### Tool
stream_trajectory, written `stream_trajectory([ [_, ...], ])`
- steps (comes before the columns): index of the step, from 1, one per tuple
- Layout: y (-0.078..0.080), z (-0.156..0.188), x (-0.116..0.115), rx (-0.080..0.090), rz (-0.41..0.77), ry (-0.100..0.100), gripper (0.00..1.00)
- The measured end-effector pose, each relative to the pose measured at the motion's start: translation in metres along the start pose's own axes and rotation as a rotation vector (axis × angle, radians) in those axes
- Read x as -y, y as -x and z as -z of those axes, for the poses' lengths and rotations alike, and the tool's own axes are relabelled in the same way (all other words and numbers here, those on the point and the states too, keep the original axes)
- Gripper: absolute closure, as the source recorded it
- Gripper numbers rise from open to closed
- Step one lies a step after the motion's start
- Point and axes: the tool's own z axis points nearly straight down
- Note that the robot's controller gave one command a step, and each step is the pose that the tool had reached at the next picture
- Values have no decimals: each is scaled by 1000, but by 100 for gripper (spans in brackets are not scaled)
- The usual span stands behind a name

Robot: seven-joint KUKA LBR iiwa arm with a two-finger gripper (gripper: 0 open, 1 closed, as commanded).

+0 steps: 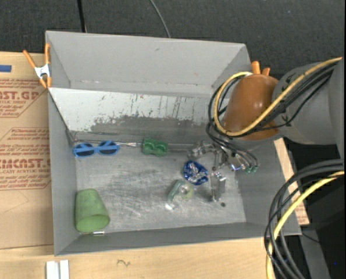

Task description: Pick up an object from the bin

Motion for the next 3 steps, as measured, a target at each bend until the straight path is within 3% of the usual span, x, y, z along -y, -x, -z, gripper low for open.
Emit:
stream_trajectory([
  [1,2,2,0,7,0,-1,100],
  [2,31,168,-60,4,203,1,100],
  [3,33,115,-74,-8,17,5,100],
])
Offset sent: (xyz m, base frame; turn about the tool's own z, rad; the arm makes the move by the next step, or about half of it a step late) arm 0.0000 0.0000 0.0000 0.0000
